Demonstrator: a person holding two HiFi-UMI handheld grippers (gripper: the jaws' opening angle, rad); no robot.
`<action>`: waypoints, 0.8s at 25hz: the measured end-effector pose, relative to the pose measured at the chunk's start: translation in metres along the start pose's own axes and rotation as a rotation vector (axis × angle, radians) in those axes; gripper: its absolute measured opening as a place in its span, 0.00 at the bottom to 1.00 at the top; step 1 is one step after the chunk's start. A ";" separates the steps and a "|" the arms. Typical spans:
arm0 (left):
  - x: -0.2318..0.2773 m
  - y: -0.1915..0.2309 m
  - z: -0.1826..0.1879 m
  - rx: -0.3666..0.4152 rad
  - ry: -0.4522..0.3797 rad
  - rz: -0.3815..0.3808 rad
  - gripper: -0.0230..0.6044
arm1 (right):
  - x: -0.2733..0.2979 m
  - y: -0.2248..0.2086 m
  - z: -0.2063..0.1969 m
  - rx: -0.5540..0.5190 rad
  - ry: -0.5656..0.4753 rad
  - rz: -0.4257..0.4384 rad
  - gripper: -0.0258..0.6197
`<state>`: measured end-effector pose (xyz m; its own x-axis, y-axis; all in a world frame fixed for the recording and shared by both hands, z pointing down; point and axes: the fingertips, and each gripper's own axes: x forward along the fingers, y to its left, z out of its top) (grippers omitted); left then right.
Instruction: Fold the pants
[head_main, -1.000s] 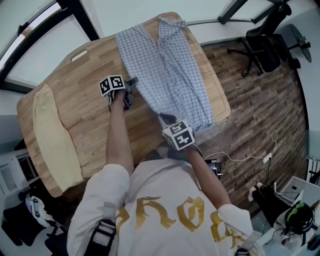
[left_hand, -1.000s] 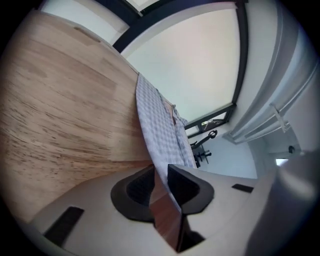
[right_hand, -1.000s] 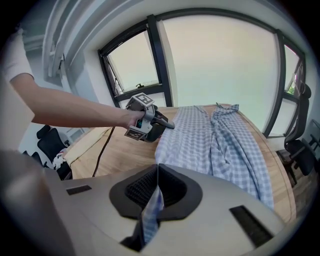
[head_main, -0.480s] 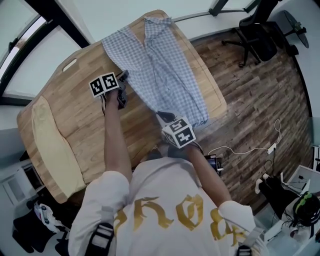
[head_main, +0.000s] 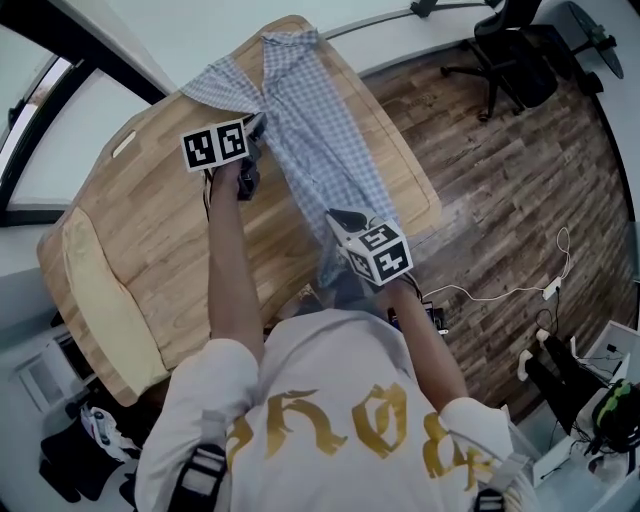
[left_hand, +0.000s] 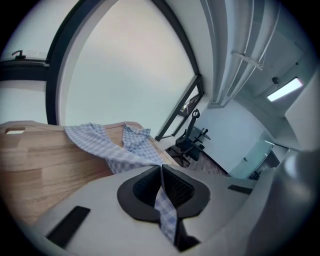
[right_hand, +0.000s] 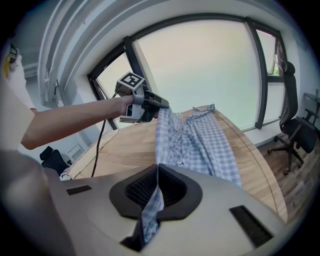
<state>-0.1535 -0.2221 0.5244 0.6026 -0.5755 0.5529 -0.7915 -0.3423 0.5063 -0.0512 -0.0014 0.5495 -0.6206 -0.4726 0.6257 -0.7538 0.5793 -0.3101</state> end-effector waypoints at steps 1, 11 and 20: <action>0.007 -0.009 0.003 0.018 0.010 0.001 0.11 | -0.005 -0.008 0.000 0.010 -0.004 0.002 0.08; 0.116 -0.090 0.017 0.171 0.143 0.021 0.11 | -0.046 -0.123 -0.013 0.106 -0.004 -0.021 0.08; 0.220 -0.077 -0.041 0.185 0.353 0.144 0.11 | -0.024 -0.205 -0.069 0.181 0.125 -0.059 0.08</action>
<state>0.0439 -0.2920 0.6344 0.4574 -0.3487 0.8180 -0.8556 -0.4234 0.2979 0.1331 -0.0634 0.6475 -0.5513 -0.4093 0.7270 -0.8213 0.4195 -0.3866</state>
